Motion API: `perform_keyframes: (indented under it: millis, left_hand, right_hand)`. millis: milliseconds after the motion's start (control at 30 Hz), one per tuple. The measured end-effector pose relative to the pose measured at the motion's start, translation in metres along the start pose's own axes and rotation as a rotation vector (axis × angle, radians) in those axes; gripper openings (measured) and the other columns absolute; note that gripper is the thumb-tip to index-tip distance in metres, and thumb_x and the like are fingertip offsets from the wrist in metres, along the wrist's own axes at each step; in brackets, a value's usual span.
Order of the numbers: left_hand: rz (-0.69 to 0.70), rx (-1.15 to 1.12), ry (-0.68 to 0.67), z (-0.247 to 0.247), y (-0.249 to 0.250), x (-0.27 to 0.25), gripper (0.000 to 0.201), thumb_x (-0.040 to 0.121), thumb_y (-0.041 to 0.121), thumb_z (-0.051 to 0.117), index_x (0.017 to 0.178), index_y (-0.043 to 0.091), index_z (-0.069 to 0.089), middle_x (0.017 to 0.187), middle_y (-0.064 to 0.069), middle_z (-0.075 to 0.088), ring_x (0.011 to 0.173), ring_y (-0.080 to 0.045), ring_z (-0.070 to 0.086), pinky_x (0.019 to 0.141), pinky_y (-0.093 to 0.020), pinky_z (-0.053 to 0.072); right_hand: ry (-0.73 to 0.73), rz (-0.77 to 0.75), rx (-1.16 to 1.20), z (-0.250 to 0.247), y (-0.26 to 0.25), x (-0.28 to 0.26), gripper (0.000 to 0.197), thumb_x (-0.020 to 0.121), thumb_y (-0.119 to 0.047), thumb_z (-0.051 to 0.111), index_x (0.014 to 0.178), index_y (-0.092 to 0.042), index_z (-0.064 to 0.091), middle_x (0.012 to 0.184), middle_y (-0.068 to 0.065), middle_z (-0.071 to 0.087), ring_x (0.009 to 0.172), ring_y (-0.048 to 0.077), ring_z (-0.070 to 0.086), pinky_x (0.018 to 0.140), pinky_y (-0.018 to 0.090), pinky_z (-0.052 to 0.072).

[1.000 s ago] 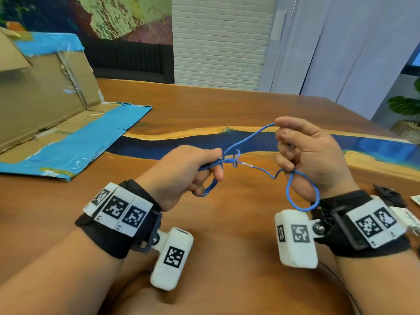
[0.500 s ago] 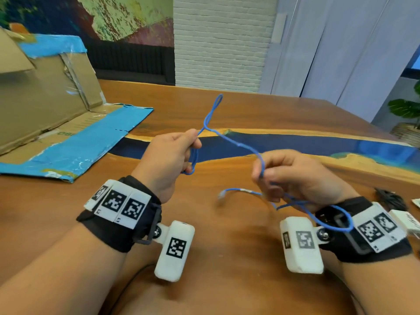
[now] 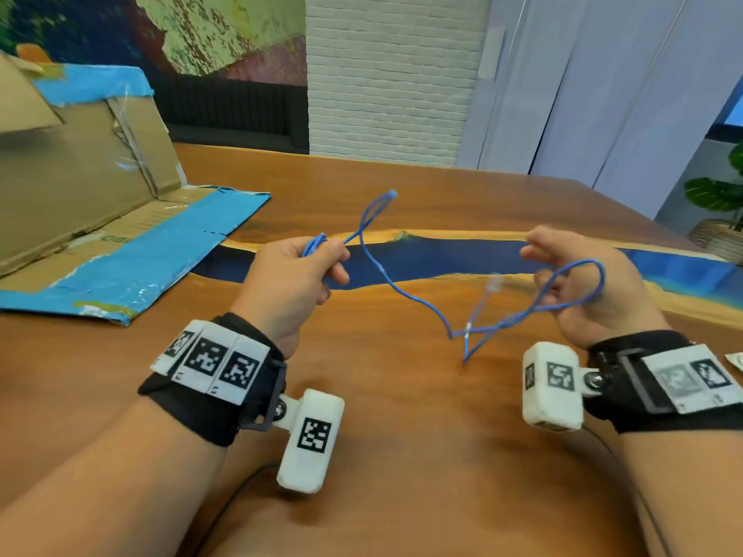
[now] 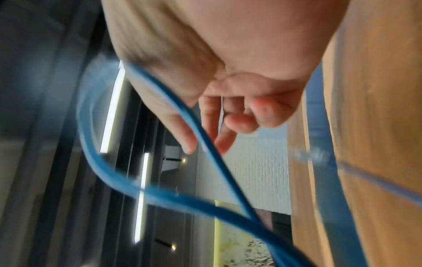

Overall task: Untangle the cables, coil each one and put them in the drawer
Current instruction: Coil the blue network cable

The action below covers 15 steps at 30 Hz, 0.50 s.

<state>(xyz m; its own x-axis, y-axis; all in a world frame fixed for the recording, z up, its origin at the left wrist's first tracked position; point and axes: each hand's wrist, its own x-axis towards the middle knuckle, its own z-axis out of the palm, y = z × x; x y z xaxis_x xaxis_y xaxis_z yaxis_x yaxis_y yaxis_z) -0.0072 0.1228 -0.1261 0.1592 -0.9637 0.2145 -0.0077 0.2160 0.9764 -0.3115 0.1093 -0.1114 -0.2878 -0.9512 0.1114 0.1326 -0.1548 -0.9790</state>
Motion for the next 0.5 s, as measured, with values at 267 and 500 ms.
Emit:
perform_keyframes:
  millis: [267,500]
  left_hand:
    - [0.017,0.076,0.031,0.001,-0.003,0.000,0.028,0.099,0.023,0.062,0.073,0.013,0.069,0.070,0.004,0.071,0.049,-0.013,0.042,0.059,-0.027,0.042]
    - [0.085,0.165,-0.139,0.014,0.000,-0.014,0.028,0.101,0.023,0.059,0.079,0.008,0.069,0.079,-0.020,0.071,0.053,-0.020,0.044,0.058,-0.030,0.041]
  right_hand:
    - [-0.030,-0.129,0.459,-0.002,-0.036,-0.027,0.013,0.099,-0.025,0.056,0.089,-0.020,0.063,0.071,-0.005,0.057,0.054,0.007,0.048,0.049,0.017,0.040]
    - [-0.570,-0.072,-0.063,0.072,0.001,-0.065,0.061,0.076,-0.010,0.082,0.129,-0.026,0.058,0.135,0.003,0.066,0.131,0.013,0.059,0.100,0.026,0.053]
